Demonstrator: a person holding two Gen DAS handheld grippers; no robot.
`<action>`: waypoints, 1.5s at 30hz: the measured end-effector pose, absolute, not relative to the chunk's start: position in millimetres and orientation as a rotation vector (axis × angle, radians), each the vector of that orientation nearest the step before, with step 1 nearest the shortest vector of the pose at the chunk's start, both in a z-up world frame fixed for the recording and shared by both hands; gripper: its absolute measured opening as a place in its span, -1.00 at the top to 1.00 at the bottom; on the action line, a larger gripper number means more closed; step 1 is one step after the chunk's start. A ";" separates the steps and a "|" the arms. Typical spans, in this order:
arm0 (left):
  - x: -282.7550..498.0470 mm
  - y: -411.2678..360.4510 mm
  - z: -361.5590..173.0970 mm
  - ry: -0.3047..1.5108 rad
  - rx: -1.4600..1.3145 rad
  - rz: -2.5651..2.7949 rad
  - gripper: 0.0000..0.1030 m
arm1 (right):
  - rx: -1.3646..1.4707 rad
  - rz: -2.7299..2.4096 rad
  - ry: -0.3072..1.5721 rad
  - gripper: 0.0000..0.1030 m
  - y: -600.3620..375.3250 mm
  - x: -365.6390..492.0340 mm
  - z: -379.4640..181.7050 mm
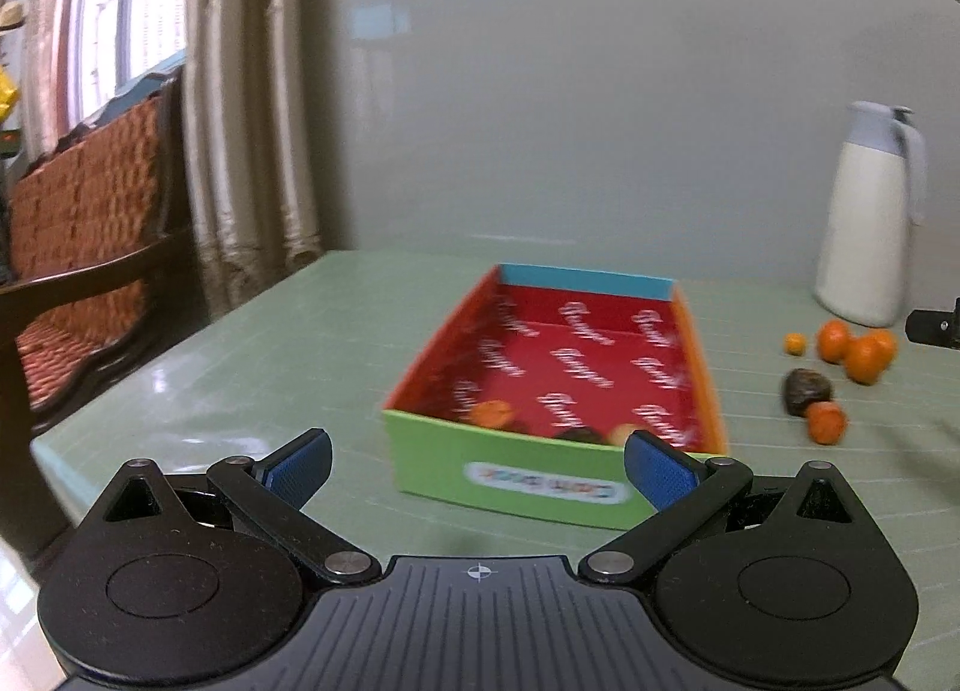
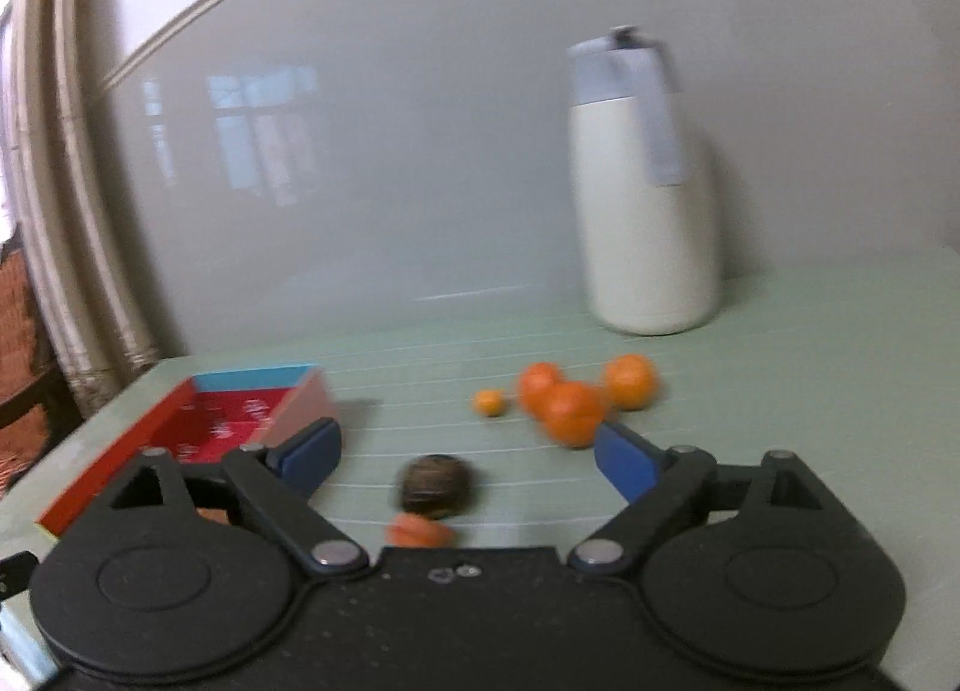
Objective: Organize fruits
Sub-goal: 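Withdraw the right tool from the box while the left tool reaches another carrot chunk, then close the left tool on the orange carrot chunk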
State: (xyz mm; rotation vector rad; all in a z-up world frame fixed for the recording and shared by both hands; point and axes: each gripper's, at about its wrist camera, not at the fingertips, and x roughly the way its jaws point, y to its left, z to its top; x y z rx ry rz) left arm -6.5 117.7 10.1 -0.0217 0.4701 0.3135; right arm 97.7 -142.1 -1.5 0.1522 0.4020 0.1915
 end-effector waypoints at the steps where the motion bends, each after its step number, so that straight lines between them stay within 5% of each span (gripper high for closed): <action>1: -5.3 111.9 10.5 0.470 -0.017 0.298 -1.00 | 0.146 0.170 0.401 -0.78 -148.7 96.0 -2.2; 9: 8.6 63.9 15.5 0.461 0.021 0.172 -0.99 | 0.123 -0.010 0.382 -0.93 -200.8 76.6 -7.4; 35: 102.8 -61.4 -21.4 0.520 0.097 -0.017 -0.99 | 0.203 -0.235 0.343 -0.95 -297.2 24.0 -13.1; 39: 115.4 -61.8 -26.9 0.554 0.056 -0.033 -0.35 | 0.217 -0.237 0.337 -0.95 -301.6 25.1 -13.4; 45: 125.2 -64.9 -37.8 0.597 0.035 -0.032 -0.12 | 0.241 -0.240 0.334 -0.95 -309.1 22.9 -14.1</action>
